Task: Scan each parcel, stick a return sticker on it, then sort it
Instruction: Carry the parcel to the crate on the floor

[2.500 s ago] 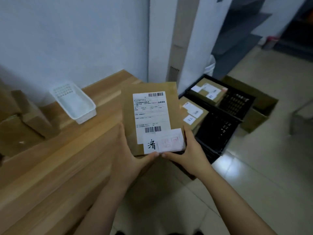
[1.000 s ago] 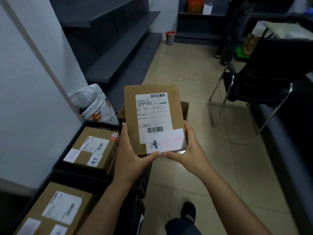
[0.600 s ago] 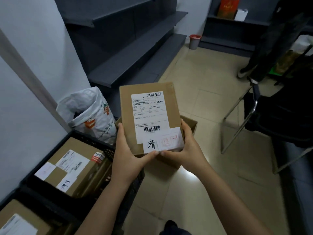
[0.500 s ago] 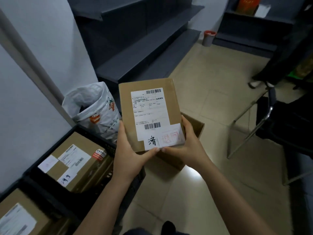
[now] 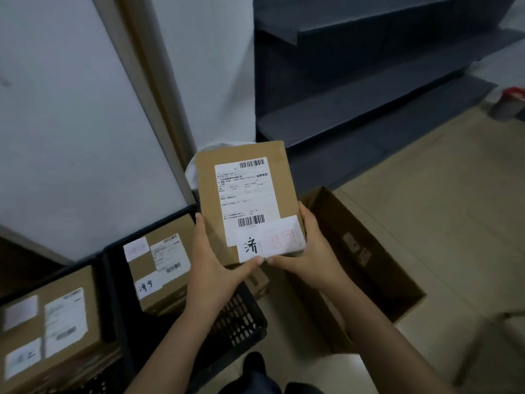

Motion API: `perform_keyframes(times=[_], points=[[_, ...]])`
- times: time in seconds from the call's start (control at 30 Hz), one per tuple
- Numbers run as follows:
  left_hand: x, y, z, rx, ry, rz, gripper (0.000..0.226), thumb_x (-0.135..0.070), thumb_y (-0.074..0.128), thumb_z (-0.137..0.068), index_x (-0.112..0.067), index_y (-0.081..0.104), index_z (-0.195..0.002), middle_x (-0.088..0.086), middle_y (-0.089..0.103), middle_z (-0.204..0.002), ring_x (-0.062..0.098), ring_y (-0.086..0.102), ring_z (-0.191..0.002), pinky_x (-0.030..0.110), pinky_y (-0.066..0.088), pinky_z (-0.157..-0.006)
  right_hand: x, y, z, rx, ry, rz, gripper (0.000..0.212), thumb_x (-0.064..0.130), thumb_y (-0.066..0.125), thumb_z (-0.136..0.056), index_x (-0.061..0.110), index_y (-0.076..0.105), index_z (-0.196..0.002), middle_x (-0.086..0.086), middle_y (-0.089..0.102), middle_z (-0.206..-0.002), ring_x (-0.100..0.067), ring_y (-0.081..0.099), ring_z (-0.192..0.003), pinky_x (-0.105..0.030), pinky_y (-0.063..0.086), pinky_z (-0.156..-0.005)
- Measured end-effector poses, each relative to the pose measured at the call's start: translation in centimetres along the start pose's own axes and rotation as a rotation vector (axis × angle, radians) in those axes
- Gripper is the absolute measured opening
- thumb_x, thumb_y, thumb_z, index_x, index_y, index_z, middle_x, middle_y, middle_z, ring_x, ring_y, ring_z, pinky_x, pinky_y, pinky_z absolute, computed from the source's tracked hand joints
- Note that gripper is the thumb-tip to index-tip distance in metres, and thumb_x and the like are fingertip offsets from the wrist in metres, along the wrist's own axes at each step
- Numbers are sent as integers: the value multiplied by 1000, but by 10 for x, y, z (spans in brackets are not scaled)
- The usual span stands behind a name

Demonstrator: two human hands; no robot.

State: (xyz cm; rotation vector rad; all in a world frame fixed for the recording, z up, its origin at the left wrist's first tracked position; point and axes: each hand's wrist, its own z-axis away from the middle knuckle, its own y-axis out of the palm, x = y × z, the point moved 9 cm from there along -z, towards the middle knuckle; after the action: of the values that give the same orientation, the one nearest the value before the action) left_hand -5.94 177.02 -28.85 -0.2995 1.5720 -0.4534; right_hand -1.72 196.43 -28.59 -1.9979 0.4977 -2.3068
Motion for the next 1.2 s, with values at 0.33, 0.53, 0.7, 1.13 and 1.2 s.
perform_keyframes(times=[0.33,0.53,0.7,1.13,1.2], points=[[31,-48,8,-436,-245,-3,135,-39,91,-55,-27,0,-154,-22,19,-146,-15,16,-127,6,22,-100,20,84,-86,533,-130,21,111,17,89,-65,37,19,-149,40,41,-123,24,41,-112,-6,47,-80],[40,-57,60,-720,-411,11,134,-48,91,-53,-27,5,-154,-14,25,-156,-1,24,-140,25,30,-110,26,133,-89,860,-201,150,107,20,90,-63,44,22,-143,48,41,-116,31,38,-107,-13,45,-87],[54,-52,119,-873,-546,9,132,-44,90,-57,-31,2,-153,-21,19,-153,-3,22,-136,32,32,-111,21,171,-64,1094,-248,229,115,17,89,-64,40,15,-149,42,40,-118,11,36,-121,-17,42,-90],[134,-25,173,-977,-736,91,127,-39,88,-63,-33,-2,-154,-15,27,-154,6,35,-136,32,42,-106,-30,253,-50,1385,-282,492,105,21,90,-62,43,23,-139,14,42,-138,-2,42,-124,-14,46,-84],[153,-8,172,-978,-793,119,125,-40,87,-64,-33,-1,-153,-13,26,-155,6,33,-137,30,41,-106,-49,262,-55,1430,-273,535,107,18,90,-63,44,21,-140,14,42,-138,3,43,-118,-8,45,-80]])
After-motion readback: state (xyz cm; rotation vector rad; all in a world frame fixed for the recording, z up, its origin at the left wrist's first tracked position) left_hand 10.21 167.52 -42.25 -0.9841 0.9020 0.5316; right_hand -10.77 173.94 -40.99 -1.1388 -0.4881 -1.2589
